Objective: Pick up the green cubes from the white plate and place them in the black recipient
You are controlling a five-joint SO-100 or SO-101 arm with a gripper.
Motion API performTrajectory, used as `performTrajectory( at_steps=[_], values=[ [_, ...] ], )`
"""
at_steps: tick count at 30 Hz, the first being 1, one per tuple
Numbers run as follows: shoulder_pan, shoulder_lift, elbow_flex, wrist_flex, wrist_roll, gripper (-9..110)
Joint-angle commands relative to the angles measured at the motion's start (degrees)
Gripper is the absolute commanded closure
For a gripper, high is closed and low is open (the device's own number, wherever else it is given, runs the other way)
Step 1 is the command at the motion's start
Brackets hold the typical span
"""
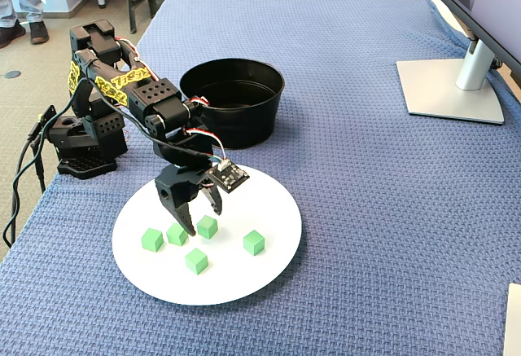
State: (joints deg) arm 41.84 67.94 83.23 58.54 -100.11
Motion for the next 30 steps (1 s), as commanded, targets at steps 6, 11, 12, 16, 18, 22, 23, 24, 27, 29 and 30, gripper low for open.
performTrajectory(
  at_steps=[6,11,12,16,18,22,23,24,27,29,30],
  values=[
    [-0.26,-1.41,-3.43,-2.02,-1.23,81],
    [-0.18,-2.37,-3.69,-3.08,-0.97,84],
    [-0.18,-2.55,-3.69,-3.34,-0.79,89],
    [-0.09,-2.72,-3.52,-4.48,-0.53,101],
    [-0.09,-2.64,-3.52,-4.48,-0.35,101],
    [-0.70,-0.53,-3.25,-4.39,2.90,101],
    [-1.14,0.35,-3.16,-4.92,5.27,101],
    [-1.76,1.32,-3.16,-6.24,9.05,101],
    [-3.52,5.19,-5.10,-5.54,21.01,101],
    [-4.48,8.96,-7.21,-0.79,28.65,101],
    [-4.83,10.99,-8.09,2.64,30.94,101]
  ],
)
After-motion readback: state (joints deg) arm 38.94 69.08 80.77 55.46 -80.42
